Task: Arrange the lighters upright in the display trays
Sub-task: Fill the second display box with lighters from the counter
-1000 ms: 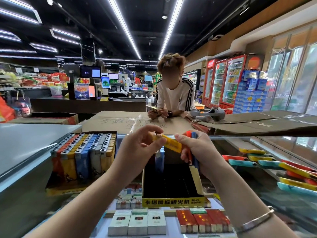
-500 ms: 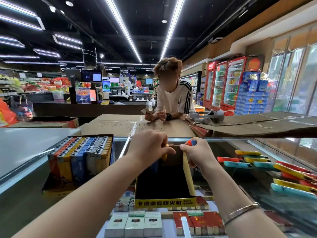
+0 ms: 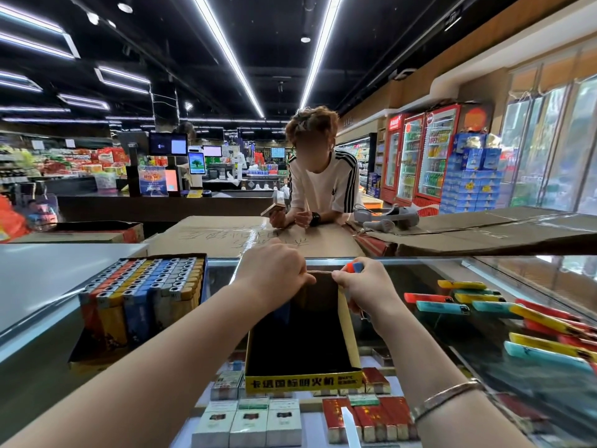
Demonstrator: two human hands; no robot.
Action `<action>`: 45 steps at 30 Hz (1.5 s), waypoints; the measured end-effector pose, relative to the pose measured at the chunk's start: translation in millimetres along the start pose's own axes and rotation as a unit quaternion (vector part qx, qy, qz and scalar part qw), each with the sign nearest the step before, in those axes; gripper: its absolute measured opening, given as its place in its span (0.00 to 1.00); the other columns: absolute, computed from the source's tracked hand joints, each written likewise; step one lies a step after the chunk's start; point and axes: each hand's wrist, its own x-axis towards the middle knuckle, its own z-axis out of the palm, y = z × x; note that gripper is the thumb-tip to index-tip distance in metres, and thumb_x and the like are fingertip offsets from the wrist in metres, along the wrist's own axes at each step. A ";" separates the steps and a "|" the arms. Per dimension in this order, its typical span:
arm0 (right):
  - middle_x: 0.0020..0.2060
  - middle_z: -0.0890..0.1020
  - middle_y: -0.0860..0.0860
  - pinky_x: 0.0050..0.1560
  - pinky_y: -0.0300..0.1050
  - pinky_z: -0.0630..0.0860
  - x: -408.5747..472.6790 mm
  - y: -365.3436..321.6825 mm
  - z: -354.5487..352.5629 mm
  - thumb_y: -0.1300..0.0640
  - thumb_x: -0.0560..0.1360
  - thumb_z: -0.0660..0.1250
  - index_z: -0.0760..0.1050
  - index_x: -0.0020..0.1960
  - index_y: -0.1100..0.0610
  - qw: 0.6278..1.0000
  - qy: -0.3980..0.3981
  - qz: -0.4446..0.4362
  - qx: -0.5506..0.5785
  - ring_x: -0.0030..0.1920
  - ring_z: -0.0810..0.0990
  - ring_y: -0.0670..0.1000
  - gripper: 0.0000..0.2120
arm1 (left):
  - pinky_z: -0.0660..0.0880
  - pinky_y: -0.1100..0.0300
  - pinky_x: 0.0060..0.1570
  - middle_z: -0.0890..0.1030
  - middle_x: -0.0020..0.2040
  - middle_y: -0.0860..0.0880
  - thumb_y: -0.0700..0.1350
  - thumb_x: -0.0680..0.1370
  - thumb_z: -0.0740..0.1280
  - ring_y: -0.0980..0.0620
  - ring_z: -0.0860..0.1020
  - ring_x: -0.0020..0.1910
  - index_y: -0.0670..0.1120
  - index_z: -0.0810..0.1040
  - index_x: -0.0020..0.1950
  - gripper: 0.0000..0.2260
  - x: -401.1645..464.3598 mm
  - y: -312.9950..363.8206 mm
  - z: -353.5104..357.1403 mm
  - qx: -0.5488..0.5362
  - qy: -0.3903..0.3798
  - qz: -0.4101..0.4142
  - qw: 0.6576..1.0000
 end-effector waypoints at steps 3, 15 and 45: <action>0.43 0.73 0.51 0.33 0.36 0.67 1.3 0.6 0.5 0.57 0.75 0.67 0.70 0.59 0.61 1.000 0.003 -0.002 -0.005 0.41 0.71 0.47 0.15 | 0.73 0.58 0.48 0.79 0.51 0.53 0.53 0.77 0.63 0.52 0.73 0.54 0.52 0.80 0.54 0.10 -3.1 -1.0 -5.9 -0.032 0.005 -0.002 0.999; 0.37 0.73 0.53 0.25 0.32 0.70 -2.1 -7.4 -4.4 0.51 0.76 0.65 0.69 0.50 0.57 0.996 0.050 -0.019 0.072 0.31 0.72 0.46 0.10 | 0.62 0.58 0.51 0.72 0.52 0.61 0.54 0.79 0.58 0.56 0.65 0.57 0.55 0.78 0.60 0.13 -10.3 -22.8 0.8 -0.169 -0.108 -0.025 0.979; 0.23 0.70 0.49 0.21 0.37 0.64 -11.6 -14.2 -0.1 0.52 0.78 0.62 0.69 0.41 0.58 0.970 0.010 0.008 0.241 0.21 0.67 0.46 0.11 | 0.79 0.63 0.39 0.83 0.38 0.50 0.48 0.71 0.68 0.54 0.81 0.36 0.50 0.80 0.45 0.05 -55.8 -12.9 -7.6 -0.602 0.092 -0.092 0.788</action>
